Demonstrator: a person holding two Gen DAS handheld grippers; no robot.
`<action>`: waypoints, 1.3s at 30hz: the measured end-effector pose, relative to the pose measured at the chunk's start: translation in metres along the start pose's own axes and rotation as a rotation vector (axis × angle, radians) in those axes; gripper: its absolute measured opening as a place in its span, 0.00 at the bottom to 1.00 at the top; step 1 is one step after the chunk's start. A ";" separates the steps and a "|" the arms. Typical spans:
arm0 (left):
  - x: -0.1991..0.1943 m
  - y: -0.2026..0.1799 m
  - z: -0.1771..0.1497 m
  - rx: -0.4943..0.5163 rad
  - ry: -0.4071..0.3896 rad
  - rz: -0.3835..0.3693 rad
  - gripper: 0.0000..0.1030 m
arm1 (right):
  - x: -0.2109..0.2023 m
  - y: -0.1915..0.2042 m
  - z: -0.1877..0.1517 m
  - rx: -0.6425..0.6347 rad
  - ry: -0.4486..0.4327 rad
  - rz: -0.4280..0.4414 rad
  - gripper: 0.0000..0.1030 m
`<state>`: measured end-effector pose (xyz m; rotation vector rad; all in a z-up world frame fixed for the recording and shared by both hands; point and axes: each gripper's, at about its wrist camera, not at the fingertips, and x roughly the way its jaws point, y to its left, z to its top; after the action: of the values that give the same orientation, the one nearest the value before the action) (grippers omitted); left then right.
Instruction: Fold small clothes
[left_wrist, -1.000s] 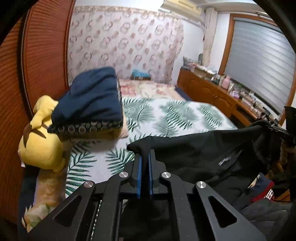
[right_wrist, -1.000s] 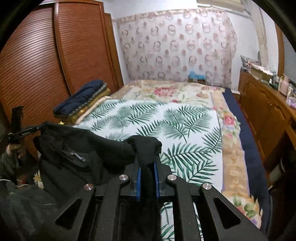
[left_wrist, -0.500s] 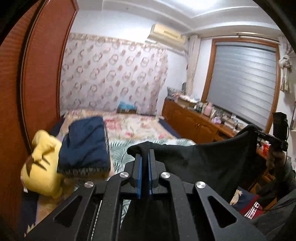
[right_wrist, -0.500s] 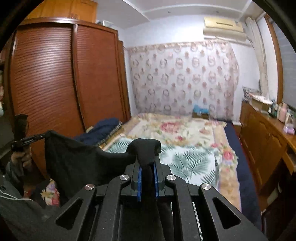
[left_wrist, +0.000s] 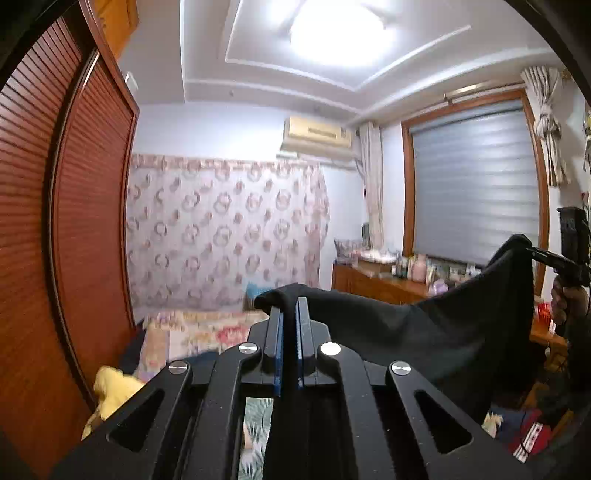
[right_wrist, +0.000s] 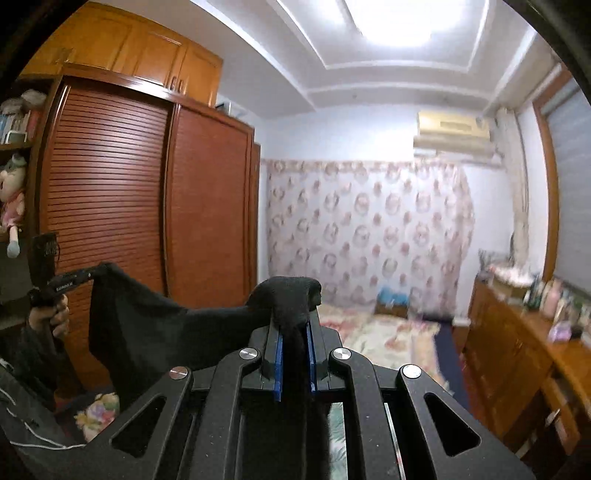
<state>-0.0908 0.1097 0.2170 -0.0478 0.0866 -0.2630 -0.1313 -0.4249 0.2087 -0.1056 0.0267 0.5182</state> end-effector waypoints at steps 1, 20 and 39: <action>0.000 0.001 0.007 0.000 -0.017 0.004 0.06 | -0.005 0.000 0.006 -0.031 -0.028 -0.026 0.09; 0.129 0.009 -0.012 0.055 0.057 0.053 0.06 | 0.066 0.008 -0.031 -0.088 0.131 -0.193 0.09; 0.390 0.018 -0.164 0.119 0.469 0.161 0.06 | 0.358 -0.092 -0.152 0.091 0.571 -0.275 0.09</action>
<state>0.2742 0.0188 0.0222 0.1401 0.5386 -0.1135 0.2251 -0.3447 0.0476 -0.1623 0.5851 0.1980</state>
